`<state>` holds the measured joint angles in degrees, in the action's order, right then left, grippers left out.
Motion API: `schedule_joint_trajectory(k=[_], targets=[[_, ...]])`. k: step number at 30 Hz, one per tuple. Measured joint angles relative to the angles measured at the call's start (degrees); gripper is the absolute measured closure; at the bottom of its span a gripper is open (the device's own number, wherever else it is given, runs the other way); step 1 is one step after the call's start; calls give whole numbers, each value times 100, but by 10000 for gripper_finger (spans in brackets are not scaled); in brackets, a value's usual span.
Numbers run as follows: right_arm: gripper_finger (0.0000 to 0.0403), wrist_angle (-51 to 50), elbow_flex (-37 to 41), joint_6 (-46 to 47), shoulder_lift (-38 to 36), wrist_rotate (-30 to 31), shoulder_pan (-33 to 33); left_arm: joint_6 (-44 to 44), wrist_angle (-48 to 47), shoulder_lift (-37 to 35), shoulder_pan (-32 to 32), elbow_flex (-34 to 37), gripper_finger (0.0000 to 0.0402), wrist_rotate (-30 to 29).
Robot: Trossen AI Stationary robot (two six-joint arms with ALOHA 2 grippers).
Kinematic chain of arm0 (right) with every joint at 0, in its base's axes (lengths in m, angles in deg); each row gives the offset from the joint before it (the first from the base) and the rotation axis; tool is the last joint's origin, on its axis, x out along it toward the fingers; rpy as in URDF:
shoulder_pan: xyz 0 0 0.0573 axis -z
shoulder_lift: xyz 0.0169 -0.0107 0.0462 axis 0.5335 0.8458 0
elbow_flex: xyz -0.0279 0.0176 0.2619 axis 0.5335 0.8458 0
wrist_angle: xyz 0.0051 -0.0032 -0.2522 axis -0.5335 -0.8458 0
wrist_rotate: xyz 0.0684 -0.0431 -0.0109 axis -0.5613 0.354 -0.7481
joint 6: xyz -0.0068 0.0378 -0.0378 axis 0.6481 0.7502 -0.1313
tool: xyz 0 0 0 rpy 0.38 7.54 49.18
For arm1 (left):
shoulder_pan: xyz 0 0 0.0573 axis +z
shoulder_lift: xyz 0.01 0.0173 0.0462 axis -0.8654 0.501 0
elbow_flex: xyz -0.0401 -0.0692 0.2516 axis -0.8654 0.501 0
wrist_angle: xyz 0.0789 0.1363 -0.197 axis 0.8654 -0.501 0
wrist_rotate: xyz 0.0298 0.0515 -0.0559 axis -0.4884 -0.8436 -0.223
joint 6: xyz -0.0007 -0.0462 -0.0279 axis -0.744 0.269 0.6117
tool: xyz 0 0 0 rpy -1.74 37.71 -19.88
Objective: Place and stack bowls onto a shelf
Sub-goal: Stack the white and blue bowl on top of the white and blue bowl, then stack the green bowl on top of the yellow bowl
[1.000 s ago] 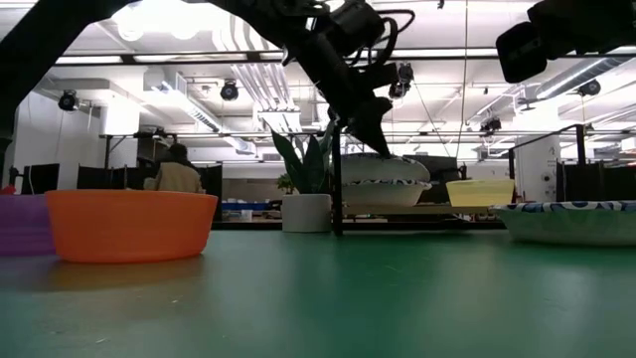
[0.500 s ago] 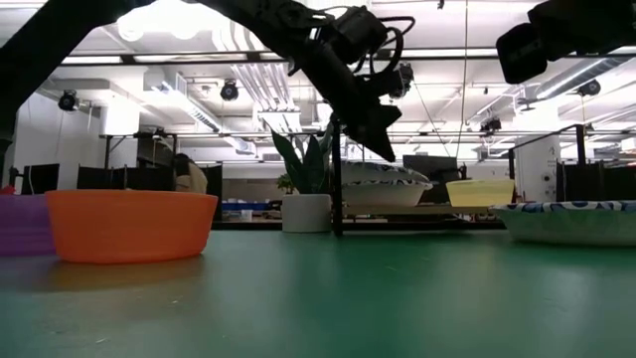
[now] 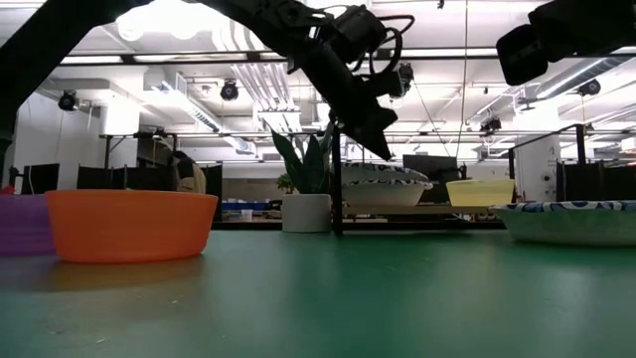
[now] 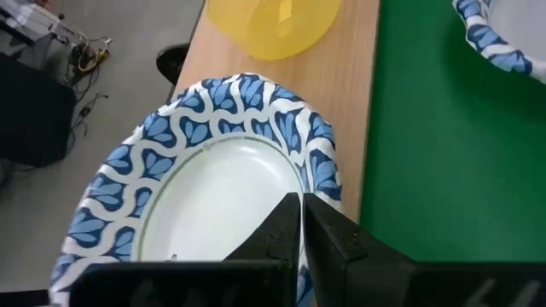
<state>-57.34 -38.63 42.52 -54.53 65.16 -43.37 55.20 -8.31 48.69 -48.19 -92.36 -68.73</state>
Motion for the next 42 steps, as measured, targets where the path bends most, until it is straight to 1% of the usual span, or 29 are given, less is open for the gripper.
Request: schedule_joint_trajectory(k=[5, 8, 14, 17, 21, 23, 25, 27, 29, 31, 34, 37, 42], targets=[[394, -22, 0, -6, 0, 0, 2, -385, -616, -209, 10, -7, 401, -1], [394, -21, 0, -28, 0, 0, 0, -381, -822, -196, 12, -4, 401, 12], [394, -21, 0, -37, 0, 2, 2, -380, -790, -138, 42, 0, 401, 10], [394, -20, 0, -39, 0, 2, 2, -363, -527, -102, 47, 0, 401, 9], [394, -20, 0, -38, 9, 42, 1, -320, -426, -97, 49, 0, 401, 10], [394, -18, 0, 34, 9, 352, 0, -224, -416, -118, 25, -23, 401, 10], [394, -19, 0, 277, 17, 958, 0, -160, -519, -212, -48, -107, 401, 10], [394, -25, 0, 436, 47, 1557, 4, -149, -603, -452, -175, -174, 401, 10], [394, -24, -16, 529, 128, 1924, 4, -140, -623, -817, -314, -172, 401, 10], [394, -25, -84, 683, 253, 2232, 2, -80, -661, -1246, -453, -59, 401, 1], [394, -13, -235, 841, 550, 2498, 4, 109, -756, -1933, -675, 231, 401, -114], [394, 23, -402, 868, 999, 2696, 4, 236, -478, -2759, -930, 861, 401, -146], [394, 23, -846, 829, 1906, 2895, 23, 561, 168, -4065, -1402, 2326, 401, -137]])
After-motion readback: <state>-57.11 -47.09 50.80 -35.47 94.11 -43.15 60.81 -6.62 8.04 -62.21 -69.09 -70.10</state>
